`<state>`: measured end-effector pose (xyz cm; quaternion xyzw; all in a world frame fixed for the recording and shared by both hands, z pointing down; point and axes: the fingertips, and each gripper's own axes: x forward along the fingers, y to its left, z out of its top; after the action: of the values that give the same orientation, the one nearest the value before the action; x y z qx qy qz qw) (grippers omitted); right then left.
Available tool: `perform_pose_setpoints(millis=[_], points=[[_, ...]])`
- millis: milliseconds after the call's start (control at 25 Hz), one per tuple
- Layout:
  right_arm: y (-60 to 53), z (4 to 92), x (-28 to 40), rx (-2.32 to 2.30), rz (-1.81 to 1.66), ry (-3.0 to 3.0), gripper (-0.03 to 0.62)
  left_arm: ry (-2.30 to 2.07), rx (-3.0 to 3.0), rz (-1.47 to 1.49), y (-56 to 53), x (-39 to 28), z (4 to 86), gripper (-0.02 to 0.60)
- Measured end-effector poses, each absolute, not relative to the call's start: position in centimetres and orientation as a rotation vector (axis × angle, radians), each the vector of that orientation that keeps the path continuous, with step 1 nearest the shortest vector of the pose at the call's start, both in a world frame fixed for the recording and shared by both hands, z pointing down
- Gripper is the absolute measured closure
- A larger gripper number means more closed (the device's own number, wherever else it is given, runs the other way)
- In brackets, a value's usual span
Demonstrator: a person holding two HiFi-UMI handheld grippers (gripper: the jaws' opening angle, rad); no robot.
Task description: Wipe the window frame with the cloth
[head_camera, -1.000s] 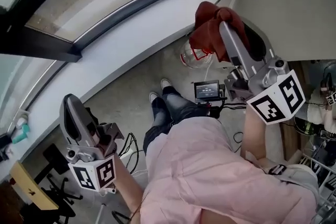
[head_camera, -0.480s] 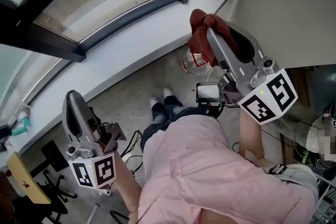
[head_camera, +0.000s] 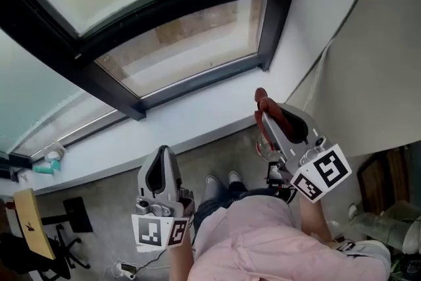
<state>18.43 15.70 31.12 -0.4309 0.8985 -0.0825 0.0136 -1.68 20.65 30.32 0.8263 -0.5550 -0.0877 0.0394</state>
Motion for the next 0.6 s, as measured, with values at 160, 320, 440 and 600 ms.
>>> perform_pose_setpoints(millis=[160,320,440,600], points=[[14.5,30.7,15.9,-1.272,-0.268,2.838,0.528,-1.732,2.517,-0.283,19.3,-3.4,30.0,0.581],[13.1,31.0,12.3,-1.251,-0.287,2.897,0.528,-1.718,2.491,-0.330,17.8,-5.9,30.1,0.581],[11.1,30.2,9.0,-1.244,-0.274,2.914,0.528,-1.706,2.479,-0.385,15.8,-8.5,29.3,0.581],[8.5,27.2,4.0,-1.189,-0.201,2.902,0.528,-1.748,2.485,-0.475,13.0,-12.4,25.9,0.581]])
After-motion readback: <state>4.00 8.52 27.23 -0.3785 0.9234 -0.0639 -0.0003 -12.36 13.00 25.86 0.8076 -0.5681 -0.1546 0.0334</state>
